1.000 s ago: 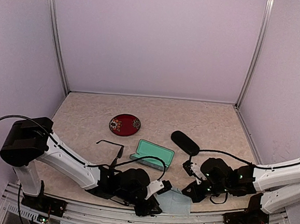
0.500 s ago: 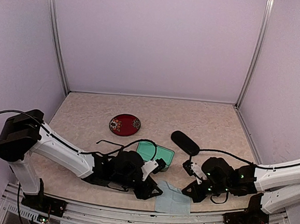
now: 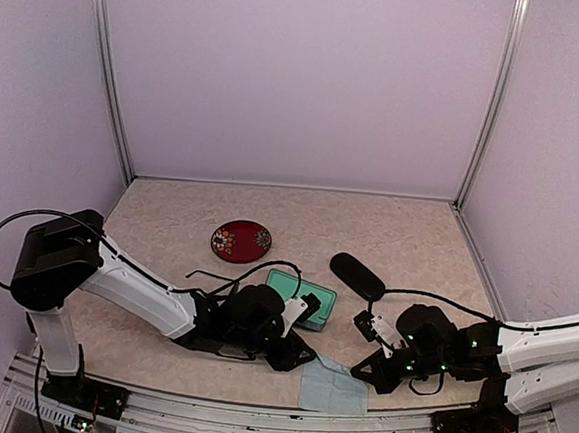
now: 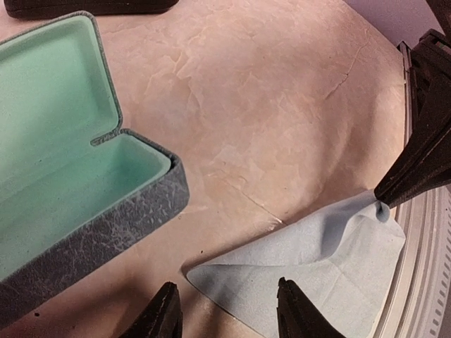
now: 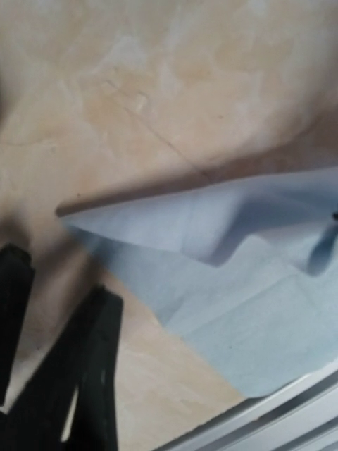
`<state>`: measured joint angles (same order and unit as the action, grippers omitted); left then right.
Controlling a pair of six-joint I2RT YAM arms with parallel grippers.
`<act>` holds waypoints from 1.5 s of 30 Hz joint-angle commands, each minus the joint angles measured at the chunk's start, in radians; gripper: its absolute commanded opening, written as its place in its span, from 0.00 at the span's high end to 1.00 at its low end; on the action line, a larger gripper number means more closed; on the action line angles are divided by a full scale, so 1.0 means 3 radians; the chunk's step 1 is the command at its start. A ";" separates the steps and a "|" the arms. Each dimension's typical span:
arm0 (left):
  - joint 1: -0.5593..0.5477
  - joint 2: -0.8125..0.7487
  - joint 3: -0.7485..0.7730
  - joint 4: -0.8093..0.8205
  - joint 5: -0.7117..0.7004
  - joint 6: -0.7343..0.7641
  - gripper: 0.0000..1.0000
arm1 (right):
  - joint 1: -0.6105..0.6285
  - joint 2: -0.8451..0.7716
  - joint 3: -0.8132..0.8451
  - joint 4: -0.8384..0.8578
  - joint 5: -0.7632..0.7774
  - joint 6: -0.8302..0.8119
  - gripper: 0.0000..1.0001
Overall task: Organize the sunglasses
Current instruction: Pick up the corner of the glasses cleaning cloth from the center of the board.
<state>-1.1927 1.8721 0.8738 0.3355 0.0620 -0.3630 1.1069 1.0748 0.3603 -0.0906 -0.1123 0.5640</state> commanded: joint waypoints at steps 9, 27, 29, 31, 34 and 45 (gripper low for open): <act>-0.0002 0.0153 0.0145 0.0048 0.0169 0.0383 0.54 | -0.0034 -0.0096 -0.0098 0.0072 -0.0099 -0.0044 1.00; 0.0136 0.0263 0.0236 -0.0105 0.0577 0.0871 0.51 | -0.0084 -0.0119 -0.0075 -0.0019 -0.0125 -0.0011 1.00; 0.0165 0.0273 0.0242 -0.0106 0.0578 0.0867 0.52 | -0.0088 -0.0130 -0.0081 -0.0027 -0.0137 -0.0001 1.00; 0.0189 0.0283 0.0242 -0.0108 0.0583 0.0872 0.52 | -0.0089 -0.0147 -0.0091 -0.0033 -0.0141 0.0012 1.00; 0.0202 0.0315 0.0258 -0.0127 0.0604 0.0894 0.52 | -0.0090 -0.0184 -0.0106 -0.0046 -0.0137 0.0030 1.00; 0.0202 0.0412 0.0360 -0.0211 0.0847 0.1022 0.67 | -0.0108 -0.0218 -0.0107 -0.0064 -0.0123 0.0023 1.00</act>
<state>-1.1351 1.9774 0.9604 0.3050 0.2691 -0.0822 1.0843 1.0206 0.3408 -0.1047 -0.1467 0.5678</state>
